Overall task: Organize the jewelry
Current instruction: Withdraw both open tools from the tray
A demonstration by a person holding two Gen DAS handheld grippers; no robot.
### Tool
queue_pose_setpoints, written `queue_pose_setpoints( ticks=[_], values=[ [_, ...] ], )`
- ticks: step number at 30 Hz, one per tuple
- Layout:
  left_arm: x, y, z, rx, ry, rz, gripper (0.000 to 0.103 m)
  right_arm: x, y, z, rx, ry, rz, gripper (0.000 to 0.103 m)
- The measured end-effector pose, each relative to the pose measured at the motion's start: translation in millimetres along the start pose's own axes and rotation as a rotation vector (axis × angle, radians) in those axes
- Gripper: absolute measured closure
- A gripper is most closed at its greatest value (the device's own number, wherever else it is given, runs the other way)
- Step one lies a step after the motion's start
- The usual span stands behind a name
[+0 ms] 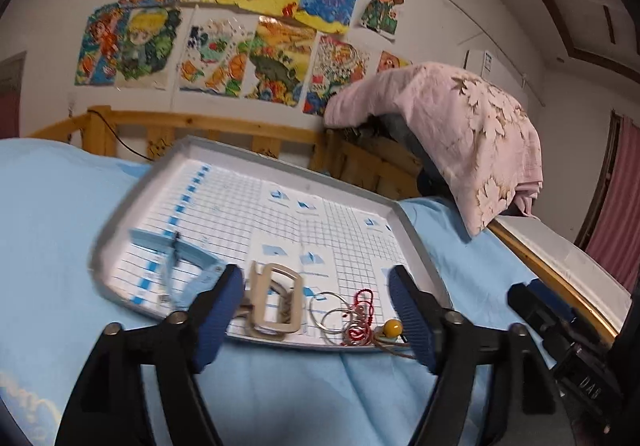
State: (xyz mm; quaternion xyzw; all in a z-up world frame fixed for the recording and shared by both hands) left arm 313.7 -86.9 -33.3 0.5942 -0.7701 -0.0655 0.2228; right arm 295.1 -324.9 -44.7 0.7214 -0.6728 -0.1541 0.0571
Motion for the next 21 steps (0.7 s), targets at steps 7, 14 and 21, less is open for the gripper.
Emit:
queue_pose_setpoints(
  ticks=[7, 14, 21],
  values=[
    [-11, 54, -6, 0.09, 0.023, -0.033, 0.0, -12, 42, -19, 0.077, 0.031, -0.002, 0.009],
    [-14, 110, 2, 0.149, -0.002, -0.068, 0.0, -28, 92, -32, 0.151, 0.046, -0.043, 0.002],
    [-21, 162, 12, 0.198, -0.028, -0.123, 0.0, -51, 137, -31, 0.19, 0.083, -0.07, 0.002]
  ],
)
Point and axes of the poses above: each gripper's, at about its wrist camera, not at the fingertips, and y roughly against the way its jaws point, x to its right, z to its underside, the point moved 5 cm from there along -y, roughly the way its jaws point, and after that the axes turned 2 degrees about y, right-handed, at the moved point
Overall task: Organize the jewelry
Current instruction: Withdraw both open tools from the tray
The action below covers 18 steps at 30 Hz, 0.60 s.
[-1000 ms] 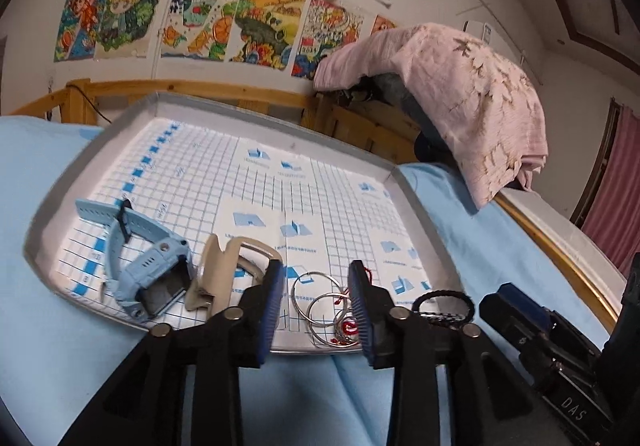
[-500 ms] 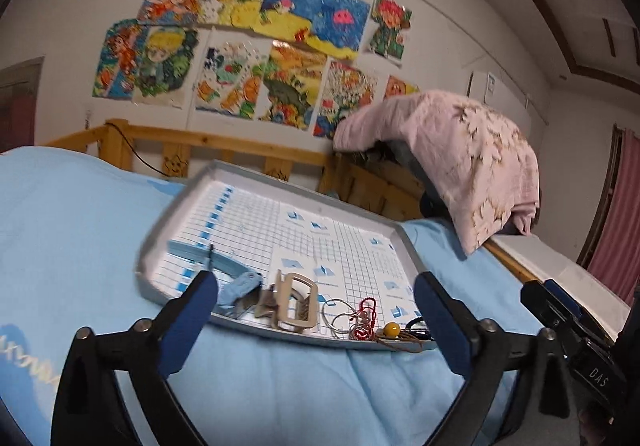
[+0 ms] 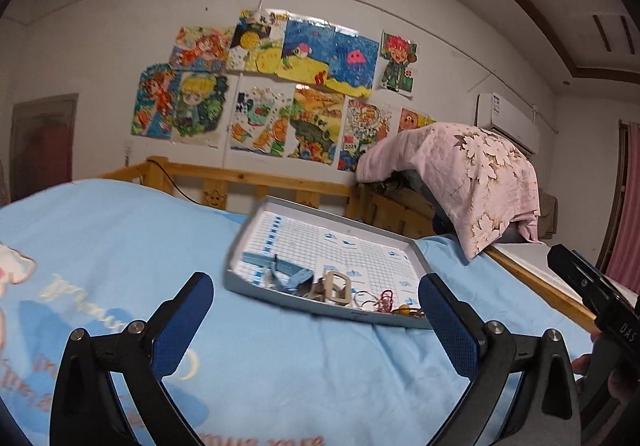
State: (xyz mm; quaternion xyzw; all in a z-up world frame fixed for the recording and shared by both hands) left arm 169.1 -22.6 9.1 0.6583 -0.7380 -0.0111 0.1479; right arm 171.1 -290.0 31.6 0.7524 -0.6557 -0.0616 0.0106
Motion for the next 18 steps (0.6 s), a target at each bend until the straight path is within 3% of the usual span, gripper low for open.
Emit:
queue_pose_setpoints(
  ticks=[8, 18],
  values=[
    [-11, 49, 5, 0.033, -0.019, -0.034, 0.0, -22, 39, 2, 0.017, 0.022, -0.013, 0.002],
    [-13, 81, 22, 0.065, -0.076, -0.081, 0.0, -35, 62, 10, 0.015, 0.065, -0.001, 0.002]
  ],
)
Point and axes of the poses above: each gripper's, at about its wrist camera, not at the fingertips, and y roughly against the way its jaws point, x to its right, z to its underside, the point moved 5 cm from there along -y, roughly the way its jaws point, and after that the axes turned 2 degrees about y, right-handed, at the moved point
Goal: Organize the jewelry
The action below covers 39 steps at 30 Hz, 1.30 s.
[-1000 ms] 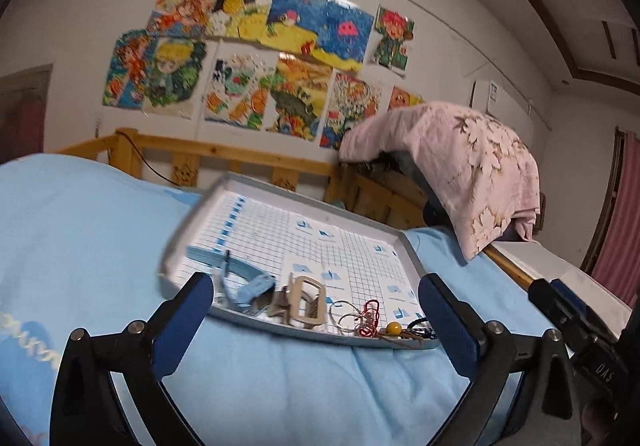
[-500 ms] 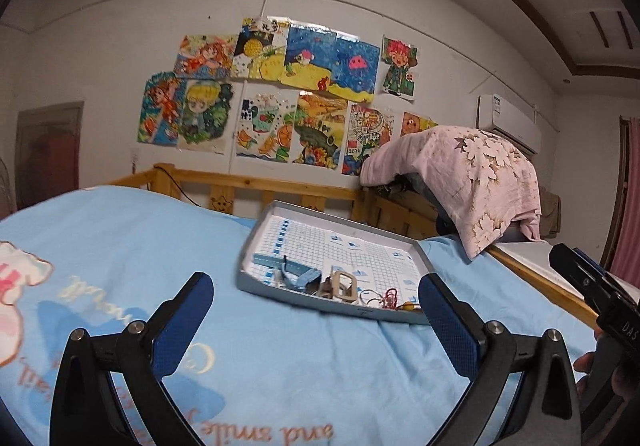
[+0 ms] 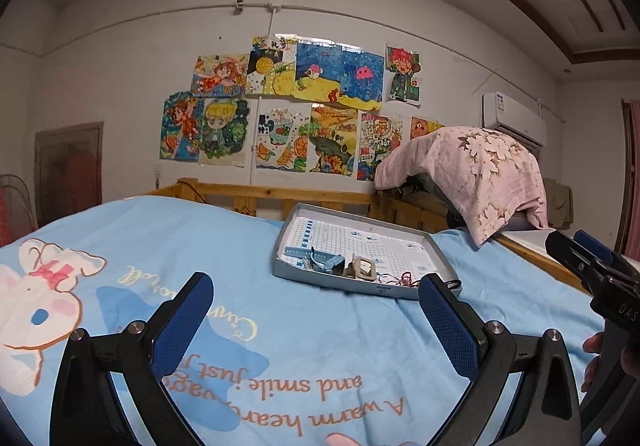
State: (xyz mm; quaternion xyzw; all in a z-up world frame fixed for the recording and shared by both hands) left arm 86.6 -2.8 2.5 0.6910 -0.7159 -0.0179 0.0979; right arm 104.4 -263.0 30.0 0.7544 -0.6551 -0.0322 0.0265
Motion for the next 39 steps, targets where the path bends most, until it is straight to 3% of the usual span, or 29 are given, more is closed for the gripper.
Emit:
queue_pose_setpoints(
  ticks=[5, 10, 21, 39],
  values=[
    [7, 0, 13, -0.005, -0.047, -0.015, 0.0, -1, 0, 14, -0.027, 0.026, 0.027, 0.002],
    [9, -8, 29, -0.064, -0.069, -0.019, 0.0, 3, -6, 32, -0.07, 0.038, 0.047, 0.002],
    [-2, -18, 43, -0.113, -0.024, -0.045, 0.0, 14, -18, 57, -0.127, -0.006, 0.039, 0.002],
    [-5, -19, 43, -0.119, -0.016, -0.052, 0.0, 12, -21, 61, -0.143, -0.007, 0.03, 0.002]
  ],
)
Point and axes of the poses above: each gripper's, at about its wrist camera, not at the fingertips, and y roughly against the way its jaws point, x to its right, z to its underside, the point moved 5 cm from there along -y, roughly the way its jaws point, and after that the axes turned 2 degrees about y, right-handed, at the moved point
